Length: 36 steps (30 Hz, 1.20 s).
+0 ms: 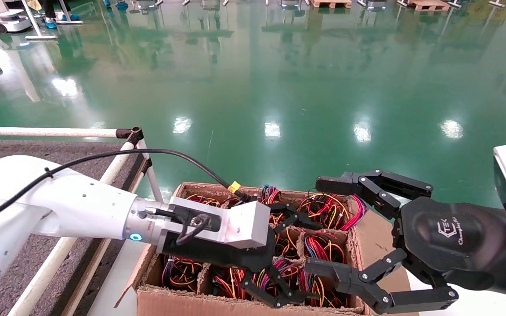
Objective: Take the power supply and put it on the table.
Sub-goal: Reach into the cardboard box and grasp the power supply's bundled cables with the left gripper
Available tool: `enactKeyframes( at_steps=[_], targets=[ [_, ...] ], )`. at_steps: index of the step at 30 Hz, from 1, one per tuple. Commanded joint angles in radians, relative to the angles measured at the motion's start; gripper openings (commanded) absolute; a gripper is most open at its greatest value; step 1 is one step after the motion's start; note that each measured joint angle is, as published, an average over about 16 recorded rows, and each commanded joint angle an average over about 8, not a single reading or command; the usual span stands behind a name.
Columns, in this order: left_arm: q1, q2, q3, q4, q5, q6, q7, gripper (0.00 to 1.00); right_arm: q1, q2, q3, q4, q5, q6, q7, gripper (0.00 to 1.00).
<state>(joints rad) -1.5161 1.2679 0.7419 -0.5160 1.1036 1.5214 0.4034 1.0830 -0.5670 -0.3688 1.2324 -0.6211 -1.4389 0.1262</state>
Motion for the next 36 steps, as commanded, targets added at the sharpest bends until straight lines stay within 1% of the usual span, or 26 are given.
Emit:
enactKeyframes(
  at_steps=[1, 10, 11, 12, 13, 18, 19, 20, 21, 36],
  targets=[
    [-0.003, 0.012, 0.001, 0.021, 0.006, -0.012, 0.033, 1.0, 0.0, 0.0, 0.0, 0.0, 0.0, 0.0, 0.0, 1.0],
    [-0.007, 0.063, 0.018, 0.112, 0.028, -0.027, 0.123, 1.0, 0.0, 0.0, 0.0, 0.0, 0.0, 0.0, 0.0, 1.0],
    [-0.007, 0.068, 0.021, 0.118, 0.029, -0.027, 0.13, 0.98, 0.0, 0.0, 0.0, 0.0, 0.0, 0.0, 0.0, 1.0],
    [-0.008, 0.071, 0.025, 0.123, 0.03, -0.027, 0.136, 0.9, 0.0, 0.0, 0.0, 0.0, 0.0, 0.0, 0.0, 1.0],
    [-0.009, 0.074, 0.028, 0.127, 0.031, -0.027, 0.143, 0.8, 0.0, 0.0, 0.0, 0.0, 0.0, 0.0, 0.0, 1.0],
    [-0.01, 0.081, 0.043, 0.142, 0.026, -0.044, 0.171, 0.17, 0.0, 0.0, 0.0, 0.0, 0.0, 0.0, 0.0, 1.0],
    [-0.01, 0.082, 0.045, 0.145, 0.023, -0.048, 0.174, 0.07, 0.0, 0.0, 0.0, 0.0, 0.0, 0.0, 0.0, 1.0],
    [-0.01, 0.083, 0.047, 0.148, 0.02, -0.052, 0.177, 0.02, 0.0, 0.0, 0.0, 0.0, 0.0, 0.0, 0.0, 1.0],
    [-0.011, 0.083, 0.05, 0.151, 0.017, -0.055, 0.18, 0.0, 0.0, 0.0, 0.0, 0.0, 0.0, 0.0, 0.0, 1.0],
    [-0.012, 0.088, 0.117, 0.161, -0.003, -0.102, 0.213, 0.0, 0.0, 0.0, 0.0, 0.0, 0.0, 0.0, 0.0, 1.0]
  ],
)
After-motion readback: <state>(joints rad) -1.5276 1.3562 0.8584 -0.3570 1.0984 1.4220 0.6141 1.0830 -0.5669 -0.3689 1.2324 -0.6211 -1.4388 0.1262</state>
